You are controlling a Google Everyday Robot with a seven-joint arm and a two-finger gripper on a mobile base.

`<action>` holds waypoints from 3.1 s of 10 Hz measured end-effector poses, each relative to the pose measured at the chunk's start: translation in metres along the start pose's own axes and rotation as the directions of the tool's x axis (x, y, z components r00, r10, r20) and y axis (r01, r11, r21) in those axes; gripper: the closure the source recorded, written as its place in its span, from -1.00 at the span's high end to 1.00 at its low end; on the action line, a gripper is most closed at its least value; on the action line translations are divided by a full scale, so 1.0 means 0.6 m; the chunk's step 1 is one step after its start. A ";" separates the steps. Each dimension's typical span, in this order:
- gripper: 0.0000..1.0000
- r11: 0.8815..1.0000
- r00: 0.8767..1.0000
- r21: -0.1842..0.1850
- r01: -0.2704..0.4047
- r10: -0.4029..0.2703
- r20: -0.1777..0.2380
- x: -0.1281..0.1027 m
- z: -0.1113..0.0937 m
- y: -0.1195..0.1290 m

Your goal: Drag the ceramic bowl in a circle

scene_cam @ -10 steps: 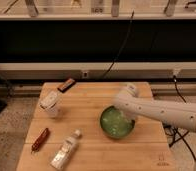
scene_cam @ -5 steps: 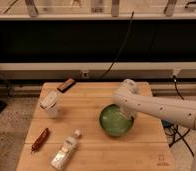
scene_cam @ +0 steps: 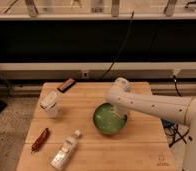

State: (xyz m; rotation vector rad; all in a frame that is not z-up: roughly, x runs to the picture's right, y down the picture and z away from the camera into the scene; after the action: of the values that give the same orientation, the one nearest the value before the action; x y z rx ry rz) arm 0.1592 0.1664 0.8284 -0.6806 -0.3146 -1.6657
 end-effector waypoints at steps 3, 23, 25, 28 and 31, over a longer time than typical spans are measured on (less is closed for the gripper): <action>-1.00 0.997 0.997 0.027 0.076 -0.076 -0.001 -0.031 -0.009 -0.039; -1.00 0.998 0.999 -0.046 -0.042 0.042 -0.005 0.011 -0.008 0.078; -1.00 0.999 1.000 -0.033 -0.007 0.006 -0.011 0.026 -0.010 0.036; -1.00 0.999 0.999 -0.007 0.051 -0.051 -0.015 0.031 -0.011 -0.010; -1.00 0.993 0.993 0.026 0.119 -0.119 -0.010 0.015 -0.013 -0.052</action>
State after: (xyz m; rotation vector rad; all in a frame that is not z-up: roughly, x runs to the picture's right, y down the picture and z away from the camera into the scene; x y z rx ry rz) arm 0.1265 0.1613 0.8325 -0.6451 -0.3768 -1.7739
